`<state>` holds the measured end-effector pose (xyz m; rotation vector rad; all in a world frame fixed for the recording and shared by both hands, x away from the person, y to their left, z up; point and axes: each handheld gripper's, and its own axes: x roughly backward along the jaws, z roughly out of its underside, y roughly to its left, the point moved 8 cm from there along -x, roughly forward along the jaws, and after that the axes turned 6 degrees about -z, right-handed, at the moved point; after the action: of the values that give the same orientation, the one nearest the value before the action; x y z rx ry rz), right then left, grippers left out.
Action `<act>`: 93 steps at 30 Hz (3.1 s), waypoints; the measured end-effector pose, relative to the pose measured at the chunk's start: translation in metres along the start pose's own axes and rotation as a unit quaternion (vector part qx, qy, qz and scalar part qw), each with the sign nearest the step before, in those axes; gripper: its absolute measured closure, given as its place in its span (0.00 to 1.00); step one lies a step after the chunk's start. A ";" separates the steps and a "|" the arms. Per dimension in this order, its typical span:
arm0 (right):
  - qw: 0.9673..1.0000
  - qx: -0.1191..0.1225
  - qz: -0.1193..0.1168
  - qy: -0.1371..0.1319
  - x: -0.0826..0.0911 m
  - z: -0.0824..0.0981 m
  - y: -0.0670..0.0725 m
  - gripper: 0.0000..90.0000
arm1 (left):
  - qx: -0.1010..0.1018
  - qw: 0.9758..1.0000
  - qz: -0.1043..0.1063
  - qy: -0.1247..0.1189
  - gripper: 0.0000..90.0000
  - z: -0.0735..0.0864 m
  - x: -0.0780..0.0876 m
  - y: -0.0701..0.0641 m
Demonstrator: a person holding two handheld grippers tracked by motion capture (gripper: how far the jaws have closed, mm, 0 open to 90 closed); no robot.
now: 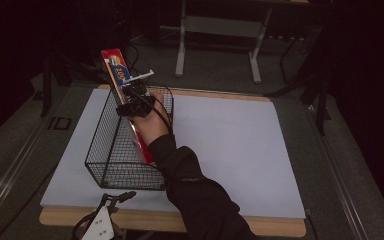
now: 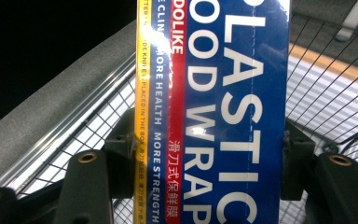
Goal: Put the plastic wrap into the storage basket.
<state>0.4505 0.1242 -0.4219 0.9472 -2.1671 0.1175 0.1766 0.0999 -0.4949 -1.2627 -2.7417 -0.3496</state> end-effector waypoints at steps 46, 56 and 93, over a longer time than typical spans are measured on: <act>0.994 -0.030 0.017 0.102 -0.056 0.069 -0.025 0.43 | 0.000 1.000 0.003 0.003 0.00 0.001 -0.001 0.000; 0.995 -0.024 0.012 0.100 -0.058 0.069 -0.026 0.41 | 0.001 1.000 0.004 0.004 0.00 0.001 -0.002 -0.001; 0.997 0.043 -0.054 0.038 0.003 0.061 -0.025 0.17 | 0.001 1.000 0.002 0.011 0.00 0.003 -0.003 -0.001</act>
<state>0.4287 0.0819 -0.4685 1.0895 -2.0498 0.1928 0.1775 0.0978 -0.4989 -1.2561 -2.7205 -0.3585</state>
